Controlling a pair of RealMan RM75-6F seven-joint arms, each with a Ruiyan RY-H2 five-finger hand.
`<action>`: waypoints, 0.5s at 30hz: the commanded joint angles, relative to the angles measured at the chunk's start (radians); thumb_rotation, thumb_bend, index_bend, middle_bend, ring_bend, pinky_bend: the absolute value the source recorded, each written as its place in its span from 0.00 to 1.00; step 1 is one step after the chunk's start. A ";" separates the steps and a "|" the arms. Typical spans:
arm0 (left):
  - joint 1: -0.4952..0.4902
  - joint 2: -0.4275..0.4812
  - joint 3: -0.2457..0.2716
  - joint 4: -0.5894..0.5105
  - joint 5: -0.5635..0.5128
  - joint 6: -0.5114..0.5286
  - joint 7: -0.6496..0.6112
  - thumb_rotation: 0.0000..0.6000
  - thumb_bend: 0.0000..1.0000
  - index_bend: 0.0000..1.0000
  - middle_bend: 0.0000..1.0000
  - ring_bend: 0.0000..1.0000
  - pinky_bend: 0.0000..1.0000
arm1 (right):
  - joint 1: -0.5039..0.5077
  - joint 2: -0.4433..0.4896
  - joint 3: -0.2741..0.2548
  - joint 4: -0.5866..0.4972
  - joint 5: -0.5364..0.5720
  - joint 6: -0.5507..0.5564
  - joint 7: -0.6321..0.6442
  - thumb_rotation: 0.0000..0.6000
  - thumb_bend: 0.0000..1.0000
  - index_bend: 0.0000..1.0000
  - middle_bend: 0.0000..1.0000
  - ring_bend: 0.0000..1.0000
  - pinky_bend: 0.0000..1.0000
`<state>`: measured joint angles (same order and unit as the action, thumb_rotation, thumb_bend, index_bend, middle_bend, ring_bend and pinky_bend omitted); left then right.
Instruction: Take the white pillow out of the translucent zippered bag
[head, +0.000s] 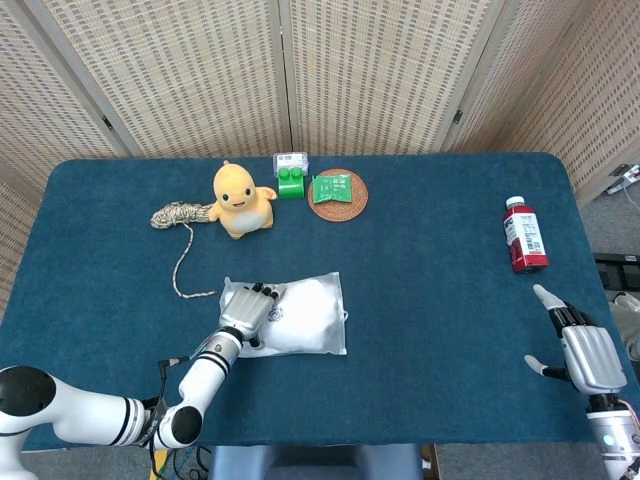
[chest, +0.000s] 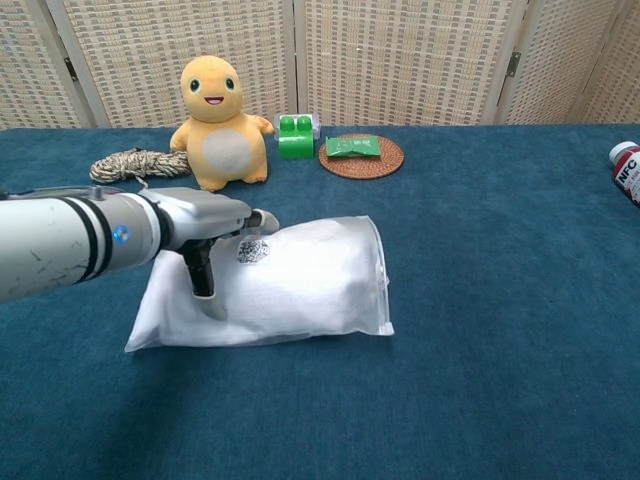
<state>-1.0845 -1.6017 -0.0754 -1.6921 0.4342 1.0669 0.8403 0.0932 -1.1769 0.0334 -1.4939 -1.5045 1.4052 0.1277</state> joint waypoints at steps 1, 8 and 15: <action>0.023 -0.006 -0.001 0.003 0.065 0.023 -0.036 1.00 0.00 0.18 0.28 0.25 0.40 | 0.002 -0.002 0.000 0.000 0.000 -0.003 -0.001 1.00 0.00 0.06 0.17 0.17 0.29; 0.045 -0.003 -0.001 -0.002 0.122 0.031 -0.059 1.00 0.11 0.27 0.35 0.31 0.45 | 0.007 -0.006 -0.001 0.001 0.003 -0.014 -0.001 1.00 0.00 0.06 0.17 0.17 0.29; 0.076 0.005 0.003 -0.019 0.212 0.054 -0.096 1.00 0.25 0.31 0.40 0.35 0.48 | 0.011 -0.011 0.005 0.006 0.003 -0.009 0.009 1.00 0.00 0.07 0.18 0.17 0.29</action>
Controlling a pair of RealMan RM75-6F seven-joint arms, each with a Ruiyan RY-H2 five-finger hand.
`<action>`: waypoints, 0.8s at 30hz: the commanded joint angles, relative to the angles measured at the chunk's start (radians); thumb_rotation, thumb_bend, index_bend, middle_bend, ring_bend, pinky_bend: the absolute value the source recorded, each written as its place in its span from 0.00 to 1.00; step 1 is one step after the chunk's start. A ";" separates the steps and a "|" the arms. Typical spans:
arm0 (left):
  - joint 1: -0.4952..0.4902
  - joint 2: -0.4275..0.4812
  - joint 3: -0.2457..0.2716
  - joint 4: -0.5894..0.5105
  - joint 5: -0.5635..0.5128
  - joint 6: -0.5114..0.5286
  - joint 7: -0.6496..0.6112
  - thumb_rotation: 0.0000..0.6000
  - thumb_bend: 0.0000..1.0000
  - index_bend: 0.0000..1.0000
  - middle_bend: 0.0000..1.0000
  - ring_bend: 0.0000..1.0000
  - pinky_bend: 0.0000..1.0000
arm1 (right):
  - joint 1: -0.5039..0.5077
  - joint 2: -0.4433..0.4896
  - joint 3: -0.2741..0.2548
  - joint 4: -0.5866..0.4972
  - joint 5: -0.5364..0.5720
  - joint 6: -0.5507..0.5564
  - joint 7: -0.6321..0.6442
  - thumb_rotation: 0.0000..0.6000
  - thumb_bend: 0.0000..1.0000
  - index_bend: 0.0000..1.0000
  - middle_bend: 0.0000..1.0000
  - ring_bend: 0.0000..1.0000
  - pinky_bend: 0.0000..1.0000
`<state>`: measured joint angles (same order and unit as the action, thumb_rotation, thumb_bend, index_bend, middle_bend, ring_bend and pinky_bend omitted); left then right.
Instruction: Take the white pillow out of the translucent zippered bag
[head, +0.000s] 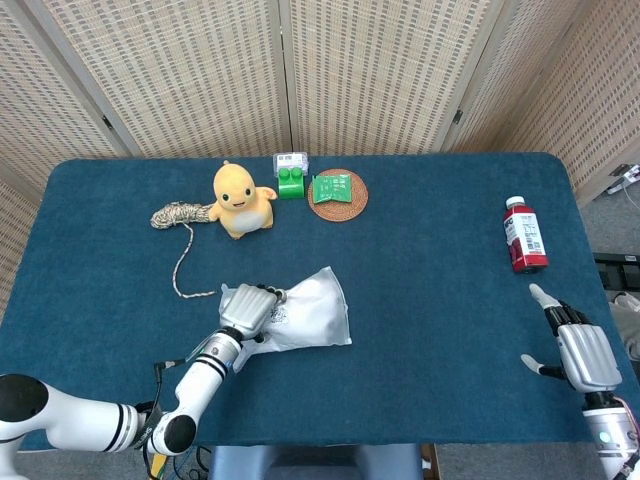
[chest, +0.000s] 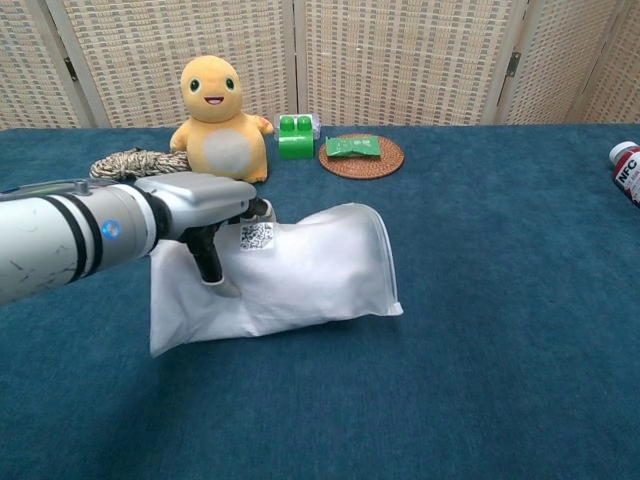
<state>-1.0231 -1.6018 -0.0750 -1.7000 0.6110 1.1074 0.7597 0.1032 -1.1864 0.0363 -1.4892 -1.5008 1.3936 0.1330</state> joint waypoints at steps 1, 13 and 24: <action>0.020 0.008 0.004 -0.017 0.052 0.020 -0.020 1.00 0.25 0.31 0.40 0.35 0.49 | 0.001 -0.002 0.003 0.002 -0.002 0.005 0.006 1.00 0.00 0.07 0.19 0.17 0.29; 0.083 0.049 0.011 -0.109 0.255 0.081 -0.079 1.00 0.28 0.34 0.43 0.38 0.52 | 0.030 -0.001 0.034 -0.027 -0.028 0.025 0.051 1.00 0.00 0.19 0.20 0.17 0.29; 0.134 0.060 -0.015 -0.130 0.359 0.085 -0.177 1.00 0.30 0.36 0.46 0.40 0.53 | 0.099 -0.027 0.083 -0.081 -0.068 0.031 0.030 1.00 0.05 0.46 0.20 0.17 0.29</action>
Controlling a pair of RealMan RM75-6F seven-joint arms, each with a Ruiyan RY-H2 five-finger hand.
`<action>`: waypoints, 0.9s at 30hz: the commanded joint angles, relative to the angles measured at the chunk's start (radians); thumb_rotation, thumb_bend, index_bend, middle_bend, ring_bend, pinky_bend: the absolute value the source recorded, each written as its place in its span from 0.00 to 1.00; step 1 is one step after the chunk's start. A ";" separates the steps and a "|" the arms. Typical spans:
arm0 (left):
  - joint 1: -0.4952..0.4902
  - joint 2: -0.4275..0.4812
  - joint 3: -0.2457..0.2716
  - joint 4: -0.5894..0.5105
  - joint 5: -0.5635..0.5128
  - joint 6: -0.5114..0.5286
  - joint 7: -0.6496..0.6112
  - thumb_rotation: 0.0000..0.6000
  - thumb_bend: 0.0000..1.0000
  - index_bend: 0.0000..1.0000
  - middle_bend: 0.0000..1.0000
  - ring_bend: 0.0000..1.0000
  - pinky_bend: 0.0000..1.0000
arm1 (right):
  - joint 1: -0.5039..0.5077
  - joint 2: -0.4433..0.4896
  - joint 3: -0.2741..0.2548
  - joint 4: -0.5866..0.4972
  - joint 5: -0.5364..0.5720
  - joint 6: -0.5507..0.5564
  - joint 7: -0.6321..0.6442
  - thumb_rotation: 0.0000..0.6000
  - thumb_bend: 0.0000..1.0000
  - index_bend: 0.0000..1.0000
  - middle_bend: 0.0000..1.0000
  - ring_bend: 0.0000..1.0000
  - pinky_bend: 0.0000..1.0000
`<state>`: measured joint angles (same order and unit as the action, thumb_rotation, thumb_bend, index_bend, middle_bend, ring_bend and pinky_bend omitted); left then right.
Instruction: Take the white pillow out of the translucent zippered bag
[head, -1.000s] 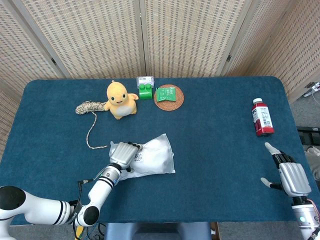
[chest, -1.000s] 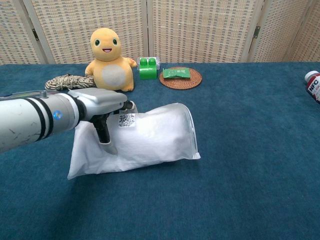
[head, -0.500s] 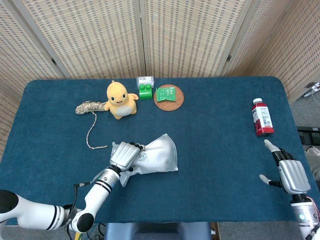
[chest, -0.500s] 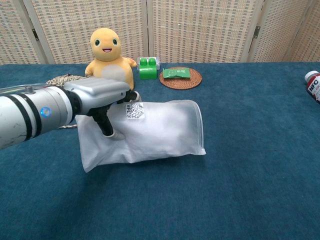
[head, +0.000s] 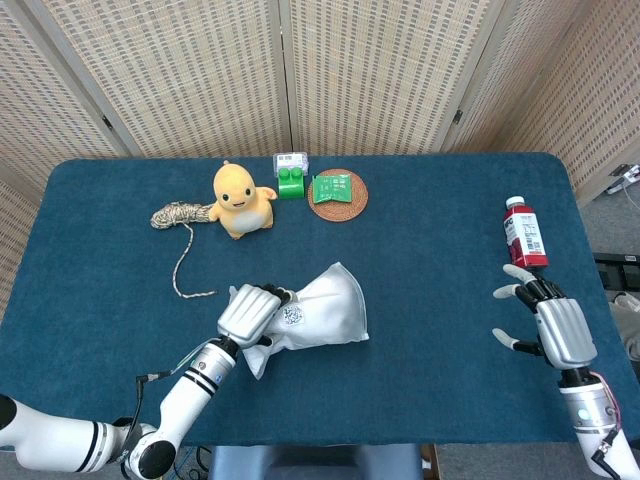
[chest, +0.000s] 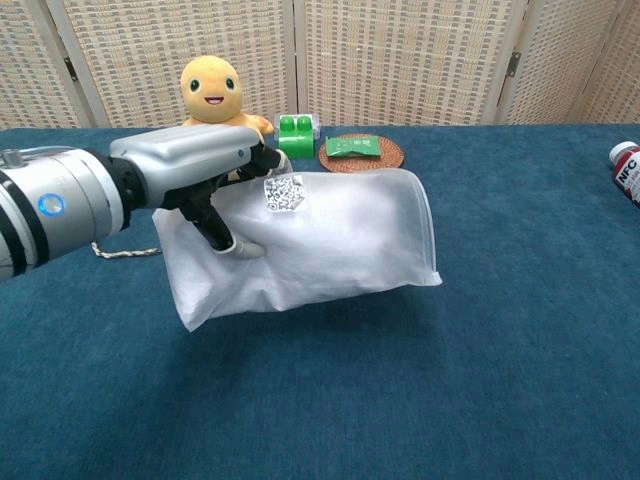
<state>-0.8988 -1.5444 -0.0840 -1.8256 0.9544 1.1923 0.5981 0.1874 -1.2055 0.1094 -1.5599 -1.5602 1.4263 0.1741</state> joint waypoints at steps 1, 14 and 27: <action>0.013 0.003 -0.008 -0.005 0.023 0.000 -0.021 1.00 0.30 0.36 0.46 0.40 0.53 | 0.022 -0.012 0.014 -0.015 -0.011 -0.004 -0.016 1.00 0.05 0.47 0.20 0.17 0.29; 0.058 0.013 -0.040 -0.027 0.117 0.001 -0.113 1.00 0.31 0.38 0.47 0.41 0.54 | 0.141 -0.095 0.056 -0.034 0.009 -0.106 -0.084 1.00 0.05 0.49 0.20 0.16 0.29; 0.091 0.035 -0.045 -0.080 0.220 0.012 -0.137 1.00 0.31 0.39 0.49 0.42 0.54 | 0.209 -0.163 0.071 -0.029 0.025 -0.144 -0.094 1.00 0.05 0.49 0.20 0.16 0.29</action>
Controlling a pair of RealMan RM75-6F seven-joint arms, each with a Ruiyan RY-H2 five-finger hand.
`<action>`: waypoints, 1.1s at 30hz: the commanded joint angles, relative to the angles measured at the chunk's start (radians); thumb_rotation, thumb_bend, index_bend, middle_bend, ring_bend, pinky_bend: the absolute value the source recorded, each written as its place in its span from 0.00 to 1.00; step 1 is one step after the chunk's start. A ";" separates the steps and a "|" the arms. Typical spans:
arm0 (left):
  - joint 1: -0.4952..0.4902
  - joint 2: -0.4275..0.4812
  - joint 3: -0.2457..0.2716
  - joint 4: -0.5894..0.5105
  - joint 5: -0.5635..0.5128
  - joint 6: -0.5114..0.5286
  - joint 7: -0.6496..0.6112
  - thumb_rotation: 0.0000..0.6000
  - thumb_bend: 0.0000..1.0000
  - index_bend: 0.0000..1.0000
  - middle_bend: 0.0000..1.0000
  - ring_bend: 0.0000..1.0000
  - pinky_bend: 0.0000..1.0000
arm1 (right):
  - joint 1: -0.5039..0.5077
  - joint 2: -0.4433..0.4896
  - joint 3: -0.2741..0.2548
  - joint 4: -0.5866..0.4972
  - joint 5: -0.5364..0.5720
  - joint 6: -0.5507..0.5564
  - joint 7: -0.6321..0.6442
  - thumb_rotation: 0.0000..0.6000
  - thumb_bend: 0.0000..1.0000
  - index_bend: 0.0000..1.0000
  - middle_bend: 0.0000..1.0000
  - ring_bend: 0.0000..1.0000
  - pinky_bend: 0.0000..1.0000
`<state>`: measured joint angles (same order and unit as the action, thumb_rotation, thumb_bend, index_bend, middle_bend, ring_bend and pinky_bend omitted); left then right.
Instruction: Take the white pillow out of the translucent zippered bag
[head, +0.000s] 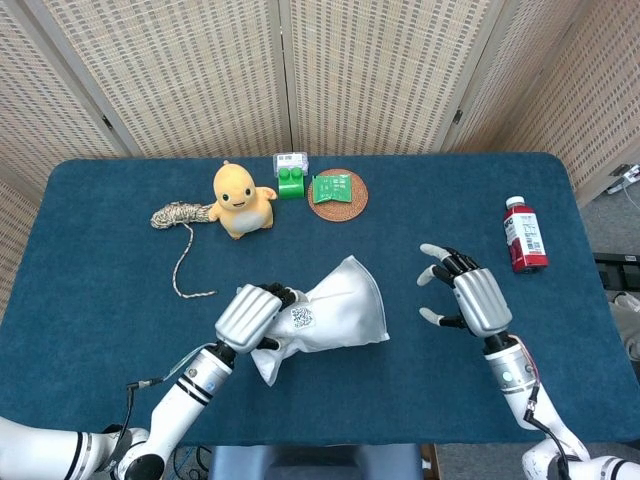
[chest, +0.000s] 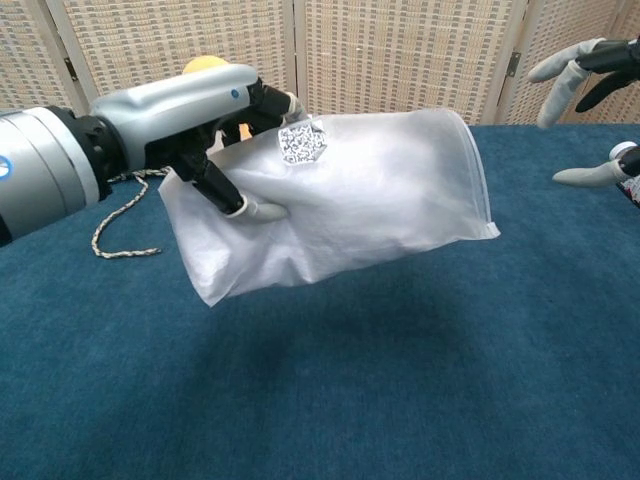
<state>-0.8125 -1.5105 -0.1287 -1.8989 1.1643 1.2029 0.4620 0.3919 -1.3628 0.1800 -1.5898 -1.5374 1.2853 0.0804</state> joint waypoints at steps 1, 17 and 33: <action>0.007 0.001 -0.001 -0.010 0.014 0.001 -0.002 1.00 0.31 0.39 0.49 0.42 0.55 | 0.008 -0.009 0.001 0.000 0.003 -0.003 0.001 1.00 0.05 0.49 0.20 0.16 0.29; 0.023 -0.015 -0.018 -0.037 0.045 -0.009 0.003 1.00 0.31 0.39 0.49 0.42 0.55 | 0.062 -0.061 -0.002 0.006 0.000 -0.026 0.020 1.00 0.02 0.49 0.19 0.15 0.29; 0.032 -0.018 -0.027 -0.044 0.054 -0.025 0.021 1.00 0.31 0.39 0.49 0.42 0.55 | 0.113 -0.110 -0.004 -0.002 0.007 -0.056 0.032 1.00 0.00 0.40 0.16 0.14 0.29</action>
<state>-0.7805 -1.5283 -0.1555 -1.9430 1.2178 1.1783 0.4827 0.5039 -1.4721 0.1763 -1.5916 -1.5306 1.2305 0.1118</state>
